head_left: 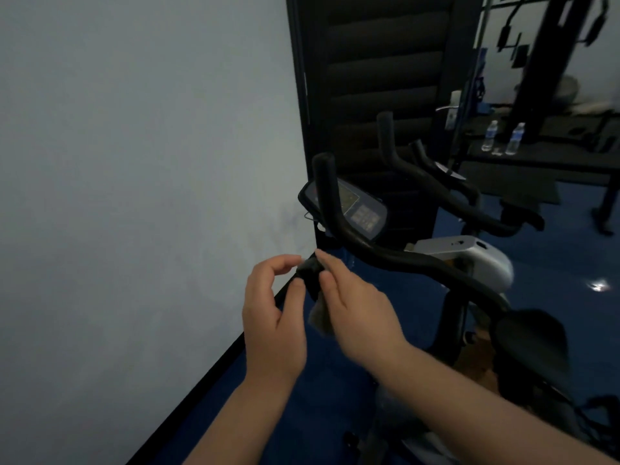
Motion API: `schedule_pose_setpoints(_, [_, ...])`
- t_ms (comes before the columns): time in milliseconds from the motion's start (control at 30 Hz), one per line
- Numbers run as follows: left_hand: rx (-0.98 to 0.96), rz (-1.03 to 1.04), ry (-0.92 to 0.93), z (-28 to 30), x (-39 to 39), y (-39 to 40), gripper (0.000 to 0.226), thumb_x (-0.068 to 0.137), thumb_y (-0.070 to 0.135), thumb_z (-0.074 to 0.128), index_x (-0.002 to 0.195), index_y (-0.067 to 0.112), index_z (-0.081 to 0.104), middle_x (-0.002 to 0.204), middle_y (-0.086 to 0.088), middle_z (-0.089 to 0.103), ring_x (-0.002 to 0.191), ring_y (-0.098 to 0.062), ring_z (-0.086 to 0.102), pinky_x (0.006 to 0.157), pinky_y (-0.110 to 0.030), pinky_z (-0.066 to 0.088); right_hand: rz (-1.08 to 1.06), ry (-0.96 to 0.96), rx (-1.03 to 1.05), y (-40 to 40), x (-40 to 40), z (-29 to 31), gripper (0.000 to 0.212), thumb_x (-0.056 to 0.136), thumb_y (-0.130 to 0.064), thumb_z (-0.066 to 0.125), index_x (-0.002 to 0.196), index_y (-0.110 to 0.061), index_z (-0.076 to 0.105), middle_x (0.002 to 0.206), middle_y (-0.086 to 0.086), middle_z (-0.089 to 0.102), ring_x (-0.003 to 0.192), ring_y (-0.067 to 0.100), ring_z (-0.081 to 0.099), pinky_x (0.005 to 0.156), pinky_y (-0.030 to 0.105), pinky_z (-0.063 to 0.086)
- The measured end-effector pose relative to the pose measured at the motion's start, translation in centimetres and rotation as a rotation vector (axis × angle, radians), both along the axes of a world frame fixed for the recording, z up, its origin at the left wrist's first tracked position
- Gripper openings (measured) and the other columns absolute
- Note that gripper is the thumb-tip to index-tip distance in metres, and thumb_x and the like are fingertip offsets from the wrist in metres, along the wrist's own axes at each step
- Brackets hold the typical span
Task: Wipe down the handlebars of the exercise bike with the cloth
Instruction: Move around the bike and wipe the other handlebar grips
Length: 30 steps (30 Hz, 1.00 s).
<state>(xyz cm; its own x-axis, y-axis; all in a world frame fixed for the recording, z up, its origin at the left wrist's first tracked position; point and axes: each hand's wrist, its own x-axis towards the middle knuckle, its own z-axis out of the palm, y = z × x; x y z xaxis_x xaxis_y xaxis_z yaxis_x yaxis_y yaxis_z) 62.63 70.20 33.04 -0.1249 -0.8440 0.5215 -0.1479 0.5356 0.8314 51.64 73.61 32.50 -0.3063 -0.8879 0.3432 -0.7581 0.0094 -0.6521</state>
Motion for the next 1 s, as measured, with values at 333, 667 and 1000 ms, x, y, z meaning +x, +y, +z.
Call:
schedule_pose_setpoints(333, [-0.476,-0.206,-0.358,-2.9,-2.7,1.4,0.024,0.089,0.015,0.049,0.106,0.02,0.066,0.118,0.011,0.062,0.124,-0.006,0.05,0.116,-0.041,0.017,-0.118,0.343,0.0,9.1,-2.9,-5.8,0.051,0.097,-0.03,0.037,0.147,-0.024,0.031,0.142,0.002,0.048,0.117,0.019,0.055,0.093,0.034,0.05])
schedule_pose_setpoints(667, [-0.538,-0.18,-0.561,-5.7,-3.5,0.7,0.026,0.092,0.025,0.045,0.099,0.025,0.07,0.102,0.013,0.068,0.109,-0.009,0.057,0.117,-0.045,-0.001,-0.534,-0.359,-0.045,8.5,-1.4,-7.0,0.059,0.097,-0.046,0.022,0.15,-0.032,0.0,0.151,-0.029,-0.004,0.137,-0.014,-0.003,0.097,-0.007,-0.004])
schedule_pose_setpoints(1000, [-0.505,-0.16,-0.524,-6.1,-3.9,1.2,0.025,0.09,0.022,0.044,0.095,0.025,0.069,0.098,0.012,0.067,0.108,-0.009,0.055,0.117,-0.047,0.0,-0.652,-0.393,0.042,6.1,-4.0,-5.0,0.054,0.1,-0.021,0.041,0.148,-0.012,0.017,0.151,0.007,0.027,0.133,0.017,0.035,0.101,0.017,0.028])
